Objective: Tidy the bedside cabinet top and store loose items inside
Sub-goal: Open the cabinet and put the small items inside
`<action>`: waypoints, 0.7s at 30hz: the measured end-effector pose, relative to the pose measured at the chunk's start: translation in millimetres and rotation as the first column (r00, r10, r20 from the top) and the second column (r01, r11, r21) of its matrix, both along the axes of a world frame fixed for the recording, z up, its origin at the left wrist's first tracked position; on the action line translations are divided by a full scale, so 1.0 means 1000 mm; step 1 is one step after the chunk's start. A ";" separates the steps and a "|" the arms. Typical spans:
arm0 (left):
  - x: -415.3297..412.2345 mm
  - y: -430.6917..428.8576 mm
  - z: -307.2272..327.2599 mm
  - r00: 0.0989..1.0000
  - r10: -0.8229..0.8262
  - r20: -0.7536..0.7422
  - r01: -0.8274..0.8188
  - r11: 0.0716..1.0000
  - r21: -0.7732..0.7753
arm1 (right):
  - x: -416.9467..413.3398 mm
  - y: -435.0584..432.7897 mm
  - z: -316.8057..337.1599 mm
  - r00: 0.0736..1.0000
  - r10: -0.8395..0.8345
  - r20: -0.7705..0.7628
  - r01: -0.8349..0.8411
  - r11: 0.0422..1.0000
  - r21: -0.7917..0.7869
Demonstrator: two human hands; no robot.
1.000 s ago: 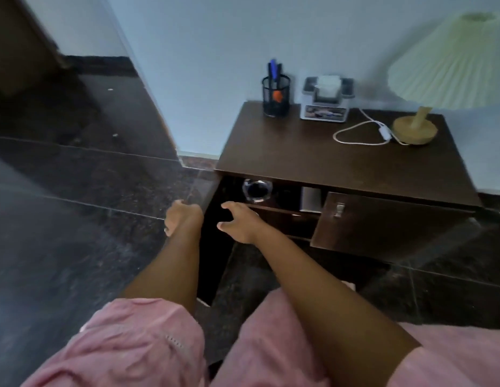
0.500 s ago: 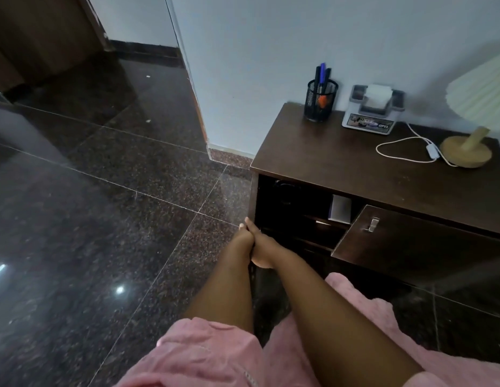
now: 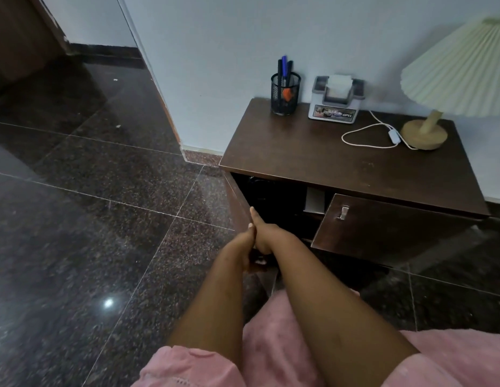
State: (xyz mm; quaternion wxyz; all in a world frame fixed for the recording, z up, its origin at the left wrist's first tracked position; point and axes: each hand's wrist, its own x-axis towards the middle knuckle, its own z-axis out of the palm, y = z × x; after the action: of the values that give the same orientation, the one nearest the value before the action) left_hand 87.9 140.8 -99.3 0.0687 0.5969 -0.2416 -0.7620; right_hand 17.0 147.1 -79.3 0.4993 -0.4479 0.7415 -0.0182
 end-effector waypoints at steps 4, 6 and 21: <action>-0.034 0.002 0.004 1.000 0.001 0.008 -0.001 0.999 -0.048 | -0.035 0.007 -0.007 0.990 -0.110 -0.093 0.104 0.993 -0.062; -0.053 0.003 0.006 1.000 0.005 0.016 -0.004 0.995 -0.104 | -0.049 0.015 -0.009 0.974 -0.195 -0.115 0.178 0.973 -0.147; -0.141 -0.015 -0.004 0.969 0.207 0.138 -0.181 0.967 -0.179 | -0.129 0.051 -0.046 0.888 -0.449 0.096 0.437 0.762 -0.478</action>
State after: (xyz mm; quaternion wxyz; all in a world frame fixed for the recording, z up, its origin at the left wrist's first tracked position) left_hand -53.2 125.4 -103.7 0.1734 0.6676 -0.2487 -0.6800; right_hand -112.1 197.7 -125.5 0.3430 -0.3713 0.8029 -0.3159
